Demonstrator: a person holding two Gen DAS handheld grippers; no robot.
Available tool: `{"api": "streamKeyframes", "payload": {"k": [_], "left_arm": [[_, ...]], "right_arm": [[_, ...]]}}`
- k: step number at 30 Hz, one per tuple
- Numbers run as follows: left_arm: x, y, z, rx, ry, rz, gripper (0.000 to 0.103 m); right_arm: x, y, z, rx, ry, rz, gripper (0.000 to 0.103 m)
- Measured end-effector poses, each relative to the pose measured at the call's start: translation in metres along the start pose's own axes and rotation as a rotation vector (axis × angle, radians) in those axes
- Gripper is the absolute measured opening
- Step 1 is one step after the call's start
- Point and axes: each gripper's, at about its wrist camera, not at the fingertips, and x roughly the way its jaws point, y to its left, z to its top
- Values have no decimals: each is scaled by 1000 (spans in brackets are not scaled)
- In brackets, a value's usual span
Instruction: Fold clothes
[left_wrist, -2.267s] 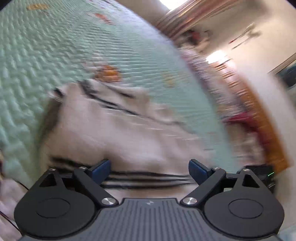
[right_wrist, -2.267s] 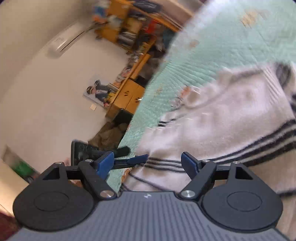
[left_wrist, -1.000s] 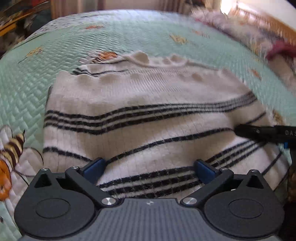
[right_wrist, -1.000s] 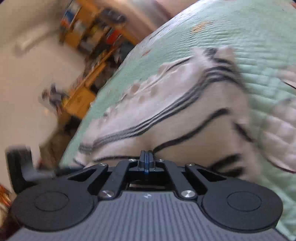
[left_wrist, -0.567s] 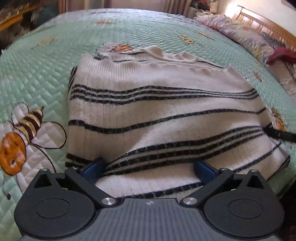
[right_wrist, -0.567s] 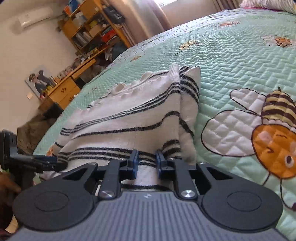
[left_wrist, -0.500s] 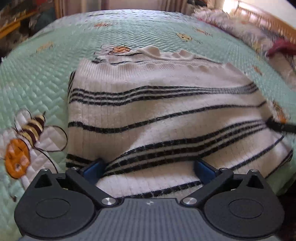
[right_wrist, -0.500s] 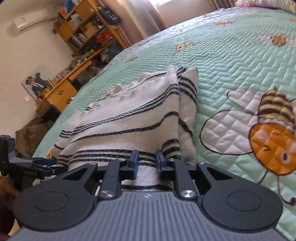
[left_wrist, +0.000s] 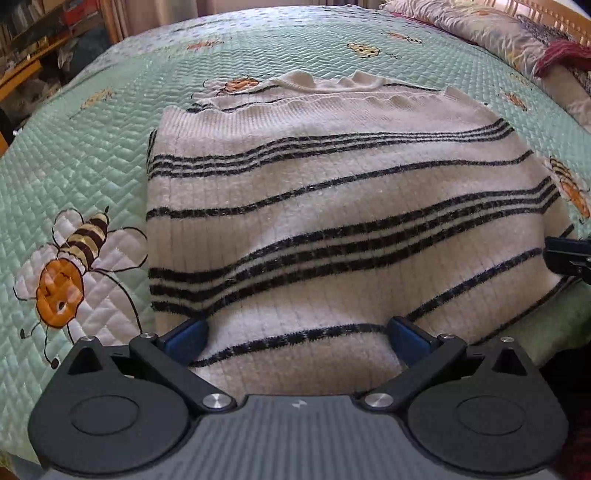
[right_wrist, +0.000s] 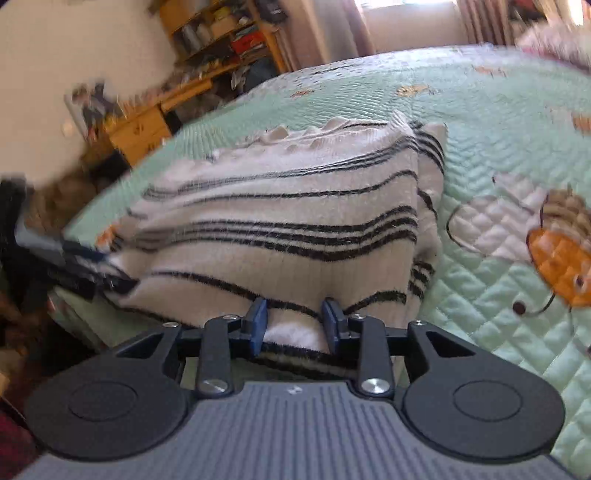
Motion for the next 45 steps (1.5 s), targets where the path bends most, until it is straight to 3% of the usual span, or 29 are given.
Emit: {"api": "streamKeyframes", "payload": {"k": [4,7,9,11,15,18,21,23,25,30,32,33,35,39,42,43,45], "left_arm": [[0,0,-1,3,-8,0,102],[0,-1,-1,5,-10,0,102],[0,-1,-1,7,-8,2,102],[0,-1,-1,6,-7,-3,102],[0,1,-2,11,-4,-15,102],[0,1,-1,15,1,-16,102],[0,1,-1,16,5,-16,102],[0,1,-1,14,6,-15,102],[0,1,0,12,9,-16,102],[0,1,0,15,17,-17,102],[1,2,1,15,20,-20,102],[1,2,1,16,22,-22,102],[1,3,2,16,25,-25,102],[1,3,1,14,21,-26,102],[1,3,1,12,25,-28,102],[1,3,2,12,25,-29,102],[1,4,2,12,26,-30,102]], "right_arm": [[-12,17,13,-31,14,-55,36],[-30,47,23,-106,-36,-10,37],[-21,63,28,-160,-32,19,43],[-1,67,20,-186,28,19,55],[10,61,-4,-219,43,22,54],[3,64,16,-167,83,35,55],[-10,76,42,-179,9,94,55],[-5,85,54,-190,-23,114,69],[15,87,53,-195,3,103,79],[43,100,17,-296,39,14,87],[40,105,20,-294,52,18,92],[38,105,25,-284,57,29,91],[26,95,42,-196,-1,77,77],[12,70,63,-109,-115,46,75],[35,35,55,-21,-4,31,59],[42,25,48,-17,23,13,46],[36,15,45,37,-9,34,39]]}}
